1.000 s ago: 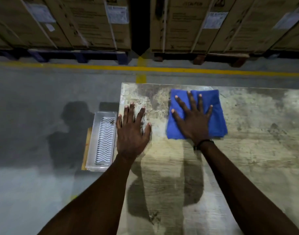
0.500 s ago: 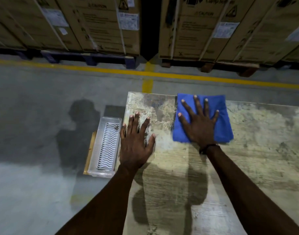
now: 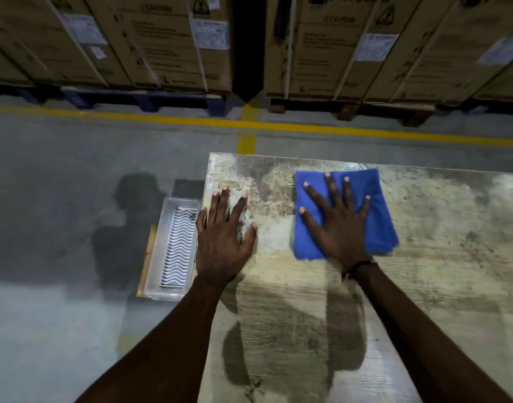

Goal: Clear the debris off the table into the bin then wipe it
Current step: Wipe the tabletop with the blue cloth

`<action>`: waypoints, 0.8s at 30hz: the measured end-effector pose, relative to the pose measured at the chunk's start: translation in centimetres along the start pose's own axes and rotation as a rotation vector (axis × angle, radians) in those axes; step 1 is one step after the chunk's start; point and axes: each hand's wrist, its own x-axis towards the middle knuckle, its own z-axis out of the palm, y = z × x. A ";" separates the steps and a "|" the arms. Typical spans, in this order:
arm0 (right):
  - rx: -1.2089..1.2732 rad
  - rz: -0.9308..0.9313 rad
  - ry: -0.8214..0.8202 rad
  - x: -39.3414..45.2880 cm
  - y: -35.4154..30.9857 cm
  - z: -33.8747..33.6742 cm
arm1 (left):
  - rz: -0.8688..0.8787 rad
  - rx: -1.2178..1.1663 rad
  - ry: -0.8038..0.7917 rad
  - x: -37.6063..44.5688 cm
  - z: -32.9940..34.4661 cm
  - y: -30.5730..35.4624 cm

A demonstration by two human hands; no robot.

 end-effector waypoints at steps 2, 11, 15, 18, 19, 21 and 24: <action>0.047 0.071 0.021 3.1 0.1 0.0 | 0.000 0.002 -0.007 0.0 -0.1 0.0; 0.033 -0.171 -0.002 2.3 -9.7 1.9 | 0.001 -0.245 0.166 0.0 0.2 -0.5; 0.017 -0.159 0.016 0.0 -8.3 1.7 | -0.016 -0.347 0.255 0.1 -0.1 -0.4; 0.068 -0.059 0.023 3.4 -9.3 1.9 | -0.071 -0.405 0.268 0.0 -0.1 -0.3; 0.075 -0.061 0.016 4.8 -10.3 2.1 | -0.092 -0.455 0.275 -0.1 -0.2 -0.4; 0.072 -0.115 -0.010 6.9 -12.7 2.4 | -0.125 -0.557 0.298 -0.3 -0.4 -0.5; 0.026 -0.202 -0.040 8.0 -16.1 3.1 | -0.142 -0.644 0.293 -0.4 -0.9 -0.6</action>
